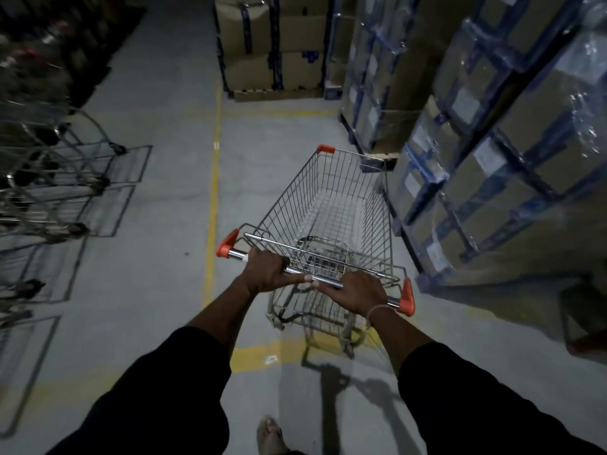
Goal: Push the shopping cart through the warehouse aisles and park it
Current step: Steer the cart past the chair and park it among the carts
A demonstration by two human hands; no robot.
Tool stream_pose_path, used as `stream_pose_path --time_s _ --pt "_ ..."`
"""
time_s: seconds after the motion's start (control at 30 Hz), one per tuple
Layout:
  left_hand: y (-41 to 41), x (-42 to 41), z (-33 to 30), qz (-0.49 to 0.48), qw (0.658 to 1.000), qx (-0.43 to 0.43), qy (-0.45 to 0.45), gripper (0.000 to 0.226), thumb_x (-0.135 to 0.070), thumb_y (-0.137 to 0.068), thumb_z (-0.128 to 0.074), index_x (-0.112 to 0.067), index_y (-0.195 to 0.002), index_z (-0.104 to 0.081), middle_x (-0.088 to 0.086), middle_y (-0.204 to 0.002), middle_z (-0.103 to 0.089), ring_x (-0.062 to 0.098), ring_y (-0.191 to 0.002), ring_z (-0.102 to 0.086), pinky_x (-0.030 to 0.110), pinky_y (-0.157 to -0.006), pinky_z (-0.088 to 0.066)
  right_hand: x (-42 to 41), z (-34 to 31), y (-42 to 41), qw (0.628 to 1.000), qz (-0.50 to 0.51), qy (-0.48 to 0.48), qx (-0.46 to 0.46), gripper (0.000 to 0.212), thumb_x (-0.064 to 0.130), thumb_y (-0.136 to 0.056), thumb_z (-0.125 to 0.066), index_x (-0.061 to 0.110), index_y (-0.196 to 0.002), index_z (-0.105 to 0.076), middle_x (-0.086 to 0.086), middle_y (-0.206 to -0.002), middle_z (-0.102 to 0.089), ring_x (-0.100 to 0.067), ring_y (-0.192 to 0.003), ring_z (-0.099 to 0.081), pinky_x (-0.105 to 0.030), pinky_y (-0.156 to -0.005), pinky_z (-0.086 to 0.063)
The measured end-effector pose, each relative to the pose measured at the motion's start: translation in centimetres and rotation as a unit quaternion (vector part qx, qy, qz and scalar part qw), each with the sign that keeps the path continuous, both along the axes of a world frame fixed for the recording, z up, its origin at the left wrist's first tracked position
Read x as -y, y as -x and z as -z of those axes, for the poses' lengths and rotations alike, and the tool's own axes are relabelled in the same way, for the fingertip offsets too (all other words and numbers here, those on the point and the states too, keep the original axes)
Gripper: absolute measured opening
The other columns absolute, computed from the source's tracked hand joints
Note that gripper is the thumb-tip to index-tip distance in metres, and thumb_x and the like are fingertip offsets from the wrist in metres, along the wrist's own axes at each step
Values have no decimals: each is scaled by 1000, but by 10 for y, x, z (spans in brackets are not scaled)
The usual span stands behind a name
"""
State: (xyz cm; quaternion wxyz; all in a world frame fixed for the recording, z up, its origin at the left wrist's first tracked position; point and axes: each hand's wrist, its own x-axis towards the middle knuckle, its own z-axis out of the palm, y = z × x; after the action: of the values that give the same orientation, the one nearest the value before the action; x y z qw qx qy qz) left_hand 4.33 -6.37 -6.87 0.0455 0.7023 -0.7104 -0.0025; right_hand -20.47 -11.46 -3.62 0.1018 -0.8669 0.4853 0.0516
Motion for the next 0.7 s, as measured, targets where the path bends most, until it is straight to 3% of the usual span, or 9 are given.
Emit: stream_pose_path --time_s 0.13,0.33,0.6,0.7 --pt "-40 24 -7 -17 1000 -18 -5 92 -106 -59 -4 -22 -58 -41 -9 -52 -42 21 -64 -57 36 -73 -24 38 1 -43 1000 -23 6 5 91 104 -66 -21 18 -62 -50 -9 -87 -73 -31 -91 -70 -35 -72 -48" --pt "-93 60 -6 -40 998 -36 -24 78 -98 -70 -14 -24 -61 -40 -8 -57 -44 25 -77 -65 38 -76 -25 92 3 -101 999 -46 14 3 83 100 -72 -30 20 -67 -53 -9 -92 -74 -31 -92 -70 -36 -76 -51" --pt "-157 122 1 -90 995 -21 -20 82 -98 -71 -12 -24 -68 -49 -4 -67 -55 26 -79 -65 40 -76 -27 177 9 -177 995 -94 44 -6 90 100 -75 -31 18 -80 -68 -10 -98 -75 -30 -98 -70 -36 -82 -53" --pt "-186 153 2 -106 994 -14 -16 84 -98 -71 -11 -24 -70 -51 -2 -72 -64 26 -81 -66 40 -80 -32 214 10 -209 993 -108 46 2 84 99 -75 -32 18 -68 -57 -11 -96 -75 -31 -96 -70 -36 -80 -51"
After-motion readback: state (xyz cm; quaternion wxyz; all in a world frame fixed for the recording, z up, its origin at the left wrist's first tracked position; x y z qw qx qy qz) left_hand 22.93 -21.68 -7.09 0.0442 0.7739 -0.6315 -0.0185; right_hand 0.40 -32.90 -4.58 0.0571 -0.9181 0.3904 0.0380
